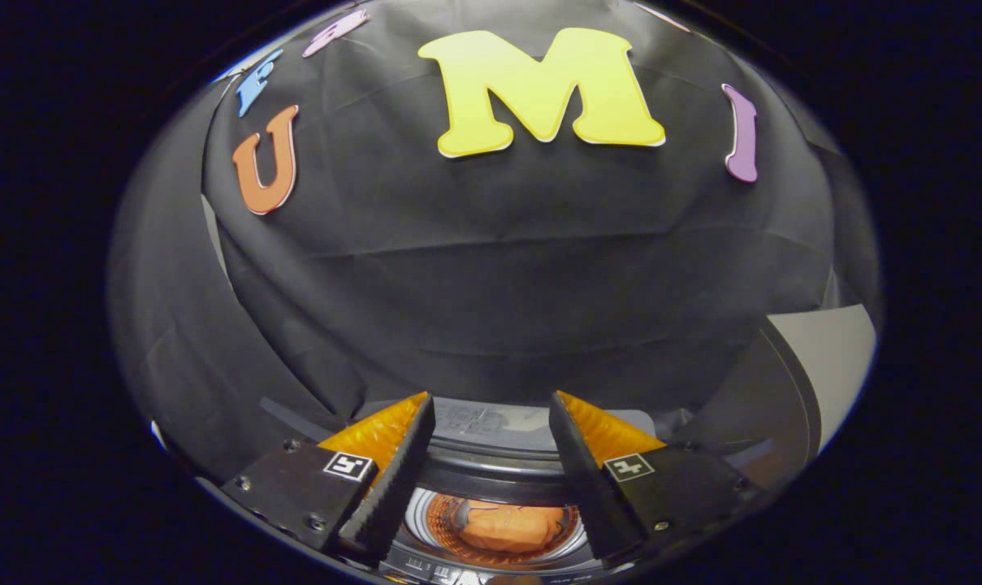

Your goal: Put the clothes into the washing machine and then close the washing machine lid.

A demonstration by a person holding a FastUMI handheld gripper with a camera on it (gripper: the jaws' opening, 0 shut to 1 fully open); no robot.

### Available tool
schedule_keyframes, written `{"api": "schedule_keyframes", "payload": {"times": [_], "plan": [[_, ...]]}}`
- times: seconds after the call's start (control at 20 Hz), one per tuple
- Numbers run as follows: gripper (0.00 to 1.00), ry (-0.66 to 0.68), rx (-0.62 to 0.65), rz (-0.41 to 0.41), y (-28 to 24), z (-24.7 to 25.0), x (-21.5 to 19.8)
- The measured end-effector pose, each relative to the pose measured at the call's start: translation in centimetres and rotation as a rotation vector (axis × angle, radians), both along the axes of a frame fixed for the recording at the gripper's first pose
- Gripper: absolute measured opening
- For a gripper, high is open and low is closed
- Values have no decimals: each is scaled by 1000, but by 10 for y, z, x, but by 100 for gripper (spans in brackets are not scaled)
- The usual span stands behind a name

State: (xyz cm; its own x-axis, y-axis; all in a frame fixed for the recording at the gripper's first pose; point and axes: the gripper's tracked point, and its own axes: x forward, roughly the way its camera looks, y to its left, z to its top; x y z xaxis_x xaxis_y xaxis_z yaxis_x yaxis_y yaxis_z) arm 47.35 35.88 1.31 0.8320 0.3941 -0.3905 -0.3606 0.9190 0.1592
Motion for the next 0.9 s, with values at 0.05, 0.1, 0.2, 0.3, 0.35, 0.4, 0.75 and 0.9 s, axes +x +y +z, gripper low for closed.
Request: {"api": "schedule_keyframes", "payload": {"times": [0.05, 0.1, 0.2, 0.3, 0.35, 0.4, 0.75, 0.9], "plan": [[89, -5, 1, 1, -2, -5, -10], [89, -8, 3, 4, -2, -10, -17], [89, -6, -3, 12, -3, -23, -33], [88, 0, -23, 20, -6, -41, -49], [88, 3, -36, 20, -7, -51, -55], [88, 13, -52, 20, -10, -61, -62], [89, 30, -61, 1, -19, -70, -89], [88, 1, -58, 2, -28, -56, -101]]}}
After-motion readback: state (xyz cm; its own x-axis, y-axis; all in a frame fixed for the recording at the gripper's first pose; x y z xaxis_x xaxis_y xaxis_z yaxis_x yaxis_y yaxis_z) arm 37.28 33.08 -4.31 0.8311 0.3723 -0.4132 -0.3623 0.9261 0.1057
